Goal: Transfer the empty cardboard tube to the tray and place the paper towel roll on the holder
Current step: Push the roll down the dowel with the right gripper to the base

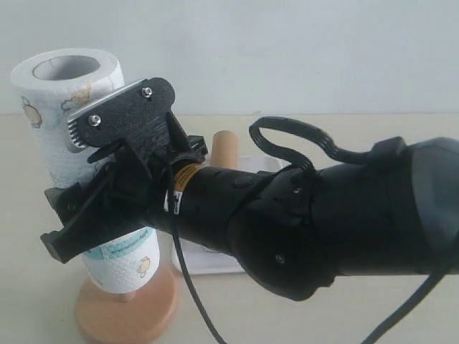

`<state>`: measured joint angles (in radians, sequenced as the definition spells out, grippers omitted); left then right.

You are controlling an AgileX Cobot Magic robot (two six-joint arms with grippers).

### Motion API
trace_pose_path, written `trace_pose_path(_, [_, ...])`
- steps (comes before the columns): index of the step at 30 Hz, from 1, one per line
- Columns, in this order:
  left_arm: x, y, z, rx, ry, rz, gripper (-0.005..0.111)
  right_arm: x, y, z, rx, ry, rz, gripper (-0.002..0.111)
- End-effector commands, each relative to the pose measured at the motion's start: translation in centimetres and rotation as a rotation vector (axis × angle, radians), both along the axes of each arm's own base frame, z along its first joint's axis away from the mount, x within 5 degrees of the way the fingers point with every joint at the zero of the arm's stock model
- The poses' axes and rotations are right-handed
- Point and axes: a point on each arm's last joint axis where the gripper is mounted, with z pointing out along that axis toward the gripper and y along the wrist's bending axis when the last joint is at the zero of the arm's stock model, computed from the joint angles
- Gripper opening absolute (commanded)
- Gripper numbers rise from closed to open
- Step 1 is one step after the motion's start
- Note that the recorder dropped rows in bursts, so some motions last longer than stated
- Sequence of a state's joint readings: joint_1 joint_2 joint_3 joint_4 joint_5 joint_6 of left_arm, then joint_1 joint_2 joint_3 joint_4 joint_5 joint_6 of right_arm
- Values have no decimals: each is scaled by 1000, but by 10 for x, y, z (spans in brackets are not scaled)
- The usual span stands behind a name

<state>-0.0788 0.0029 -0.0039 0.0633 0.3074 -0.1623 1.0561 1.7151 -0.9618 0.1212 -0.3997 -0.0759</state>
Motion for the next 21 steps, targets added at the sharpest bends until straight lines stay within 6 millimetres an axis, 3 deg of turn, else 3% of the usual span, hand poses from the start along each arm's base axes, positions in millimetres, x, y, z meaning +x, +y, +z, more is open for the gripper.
trace_pose_path(1, [0,0,0,-11,-14,-5,4,1,0,-3,29,-21,-7,0])
trace_pose_path(7, [0,0,0,-11,-14,-5,4,3,3,-18,-6,-22,-4,0])
trace_pose_path(15, [0,0,0,-11,-14,-5,4,3,4,-18,-3,-23,-5,2])
trace_pose_path(18, [0,0,0,-11,-14,-5,4,4,4,-17,1,-26,-5,17])
trace_pose_path(21, [0,0,0,-11,-14,-5,4,4,4,-17,3,-27,-5,45])
